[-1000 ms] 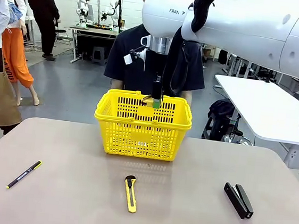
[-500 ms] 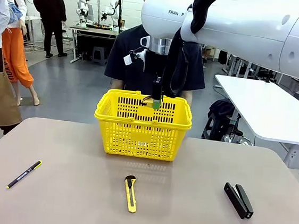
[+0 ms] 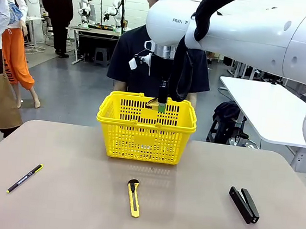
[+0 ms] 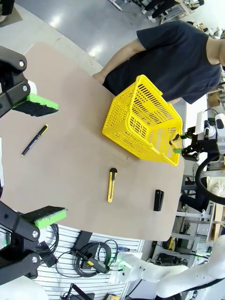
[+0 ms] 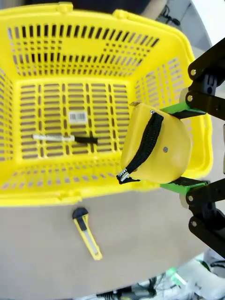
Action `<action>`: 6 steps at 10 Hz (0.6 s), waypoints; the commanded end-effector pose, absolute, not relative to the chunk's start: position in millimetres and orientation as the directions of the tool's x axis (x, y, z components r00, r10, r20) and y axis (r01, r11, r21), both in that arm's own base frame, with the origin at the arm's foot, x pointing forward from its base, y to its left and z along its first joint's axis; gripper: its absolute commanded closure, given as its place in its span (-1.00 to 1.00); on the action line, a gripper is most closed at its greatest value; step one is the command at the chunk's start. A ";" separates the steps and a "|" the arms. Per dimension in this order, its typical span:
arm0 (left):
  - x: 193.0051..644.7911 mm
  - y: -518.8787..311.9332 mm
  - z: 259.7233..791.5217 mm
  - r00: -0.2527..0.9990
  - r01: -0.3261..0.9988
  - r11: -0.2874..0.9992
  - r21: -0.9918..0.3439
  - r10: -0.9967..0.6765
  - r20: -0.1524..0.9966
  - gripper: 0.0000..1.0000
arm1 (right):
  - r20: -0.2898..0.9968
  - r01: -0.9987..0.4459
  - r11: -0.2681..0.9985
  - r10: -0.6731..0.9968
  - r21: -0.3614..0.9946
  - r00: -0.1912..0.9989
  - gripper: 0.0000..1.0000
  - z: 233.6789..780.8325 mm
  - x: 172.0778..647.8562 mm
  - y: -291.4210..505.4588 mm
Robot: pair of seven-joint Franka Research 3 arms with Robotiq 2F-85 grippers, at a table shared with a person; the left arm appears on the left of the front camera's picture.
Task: Place the items the person wants into the basket.
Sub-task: Pick up the item the person points to and place it in the Market Basket.
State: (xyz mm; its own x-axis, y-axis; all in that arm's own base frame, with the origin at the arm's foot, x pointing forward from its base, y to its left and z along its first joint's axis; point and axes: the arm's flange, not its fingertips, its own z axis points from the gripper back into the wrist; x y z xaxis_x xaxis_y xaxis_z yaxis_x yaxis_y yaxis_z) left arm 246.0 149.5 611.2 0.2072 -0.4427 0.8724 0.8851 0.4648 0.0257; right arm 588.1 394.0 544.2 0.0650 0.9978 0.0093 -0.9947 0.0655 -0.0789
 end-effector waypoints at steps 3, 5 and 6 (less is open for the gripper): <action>245.8 150.8 610.0 0.180 0.892 0.451 0.045 -0.444 0.877 -1.00 | 0.086 -0.987 0.045 0.996 -0.151 0.032 -0.25 520.3 636.7 387.7; 245.8 150.8 610.0 0.180 0.892 0.451 0.045 -0.444 0.877 -1.00 | 0.093 -0.991 0.059 0.995 -0.120 0.048 -0.25 498.9 659.1 385.0; 245.8 150.8 610.0 0.180 0.892 0.451 0.045 -0.444 0.877 -1.00 | 0.096 -0.992 0.071 0.994 -0.107 0.061 -0.25 492.3 668.6 384.7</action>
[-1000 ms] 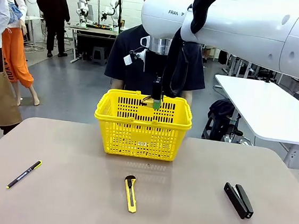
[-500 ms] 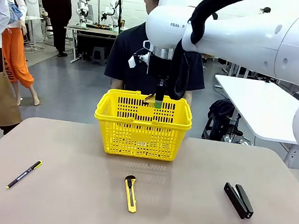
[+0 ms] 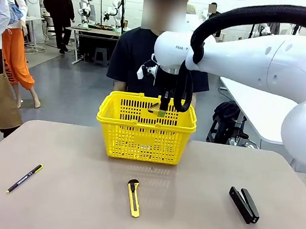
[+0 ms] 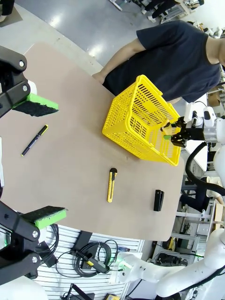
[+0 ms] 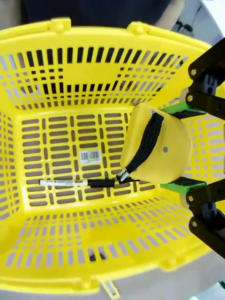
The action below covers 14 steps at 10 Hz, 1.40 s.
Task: Place the items the person wants into the basket.
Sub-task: Pick up the item the person points to and place it in the Market Basket.
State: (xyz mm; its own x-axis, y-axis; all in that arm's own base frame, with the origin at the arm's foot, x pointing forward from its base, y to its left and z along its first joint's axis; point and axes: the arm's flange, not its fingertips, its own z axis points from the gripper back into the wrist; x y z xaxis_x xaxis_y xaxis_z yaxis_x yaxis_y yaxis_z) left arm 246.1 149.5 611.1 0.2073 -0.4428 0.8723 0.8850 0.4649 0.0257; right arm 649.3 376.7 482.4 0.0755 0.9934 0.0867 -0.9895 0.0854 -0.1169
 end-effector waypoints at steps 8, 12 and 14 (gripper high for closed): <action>245.8 150.8 610.0 0.180 0.892 0.451 0.045 -0.444 0.877 -1.00 | 0.047 -0.996 0.086 0.995 -0.005 0.085 -1.00 468.1 684.2 391.7; 245.8 150.8 610.0 0.180 0.892 0.451 0.045 -0.444 0.877 -1.00 | 0.049 -0.996 0.092 0.995 -0.009 0.091 -1.00 466.9 683.1 393.7; 245.8 150.8 610.0 0.180 0.892 0.451 0.045 -0.444 0.877 -1.00 | 0.051 -0.996 0.091 0.995 -0.010 0.091 -1.00 467.5 682.8 391.9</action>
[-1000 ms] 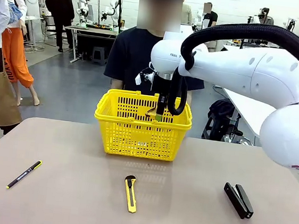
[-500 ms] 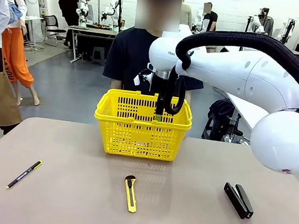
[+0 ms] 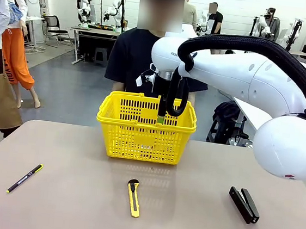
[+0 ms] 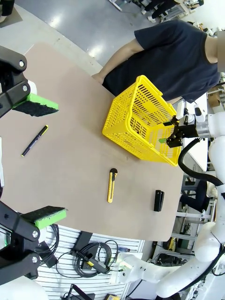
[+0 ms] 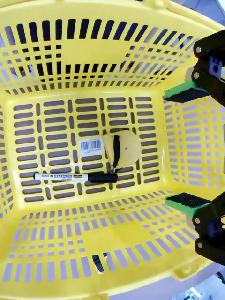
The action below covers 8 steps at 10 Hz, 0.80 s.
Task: Place the items the person wants into the basket.
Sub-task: Pick up the item the person points to and place it in the Market Basket.
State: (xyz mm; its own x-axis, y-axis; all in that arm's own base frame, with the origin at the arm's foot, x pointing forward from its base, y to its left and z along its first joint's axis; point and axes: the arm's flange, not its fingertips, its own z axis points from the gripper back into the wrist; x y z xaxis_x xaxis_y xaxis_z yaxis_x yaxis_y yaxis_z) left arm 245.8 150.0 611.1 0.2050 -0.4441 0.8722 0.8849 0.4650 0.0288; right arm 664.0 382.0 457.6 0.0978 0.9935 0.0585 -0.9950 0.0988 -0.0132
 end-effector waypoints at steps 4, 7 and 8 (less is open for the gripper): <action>245.8 150.8 610.0 0.180 0.892 0.451 0.045 -0.444 0.877 -1.00 | 0.032 -0.951 0.306 0.951 0.043 0.308 -1.00 549.5 590.9 306.6; 245.8 150.8 610.0 0.180 0.892 0.451 0.045 -0.444 0.877 -1.00 | 0.106 -0.896 0.444 0.891 -0.001 0.441 -1.00 575.0 493.1 218.2; 245.8 150.8 610.0 0.180 0.892 0.451 0.045 -0.444 0.877 -1.00 | 0.128 -0.881 0.474 0.874 -0.012 0.469 -1.00 575.1 462.2 199.2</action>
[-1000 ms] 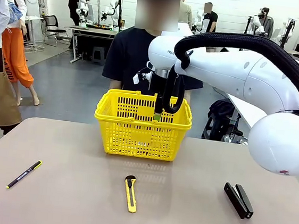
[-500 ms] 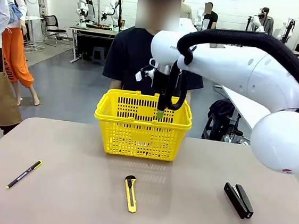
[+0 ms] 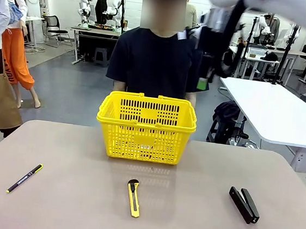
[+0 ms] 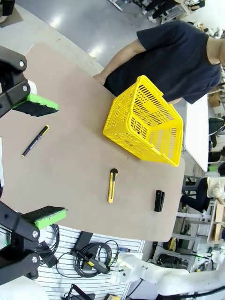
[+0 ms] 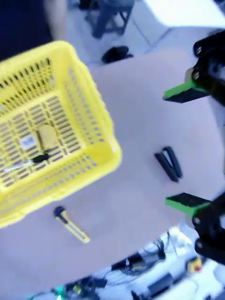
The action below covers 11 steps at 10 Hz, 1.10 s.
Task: Place the items the person wants into the basket.
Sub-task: Pick up the item the person points to and place it in the Market Basket.
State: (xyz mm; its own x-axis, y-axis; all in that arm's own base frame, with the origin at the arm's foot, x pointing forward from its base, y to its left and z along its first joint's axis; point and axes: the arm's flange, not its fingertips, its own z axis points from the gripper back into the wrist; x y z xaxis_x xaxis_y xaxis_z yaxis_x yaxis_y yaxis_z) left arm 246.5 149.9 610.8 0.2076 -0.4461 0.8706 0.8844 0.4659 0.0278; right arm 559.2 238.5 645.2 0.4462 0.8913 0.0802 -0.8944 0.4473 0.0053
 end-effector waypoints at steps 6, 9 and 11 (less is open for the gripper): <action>245.8 150.8 610.0 0.180 0.892 0.451 0.045 -0.444 0.877 -1.00 | 0.252 -0.781 0.622 0.765 -0.055 0.592 -1.00 583.0 350.5 123.9; 245.8 150.8 610.0 0.180 0.892 0.451 0.045 -0.444 0.877 -1.00 | 0.246 -0.799 0.601 0.774 0.001 0.583 -1.00 590.6 370.6 109.8; 245.8 150.8 610.0 0.180 0.892 0.451 0.045 -0.444 0.877 -1.00 | 0.267 -0.805 0.594 0.774 0.012 0.575 -1.00 590.9 384.8 103.9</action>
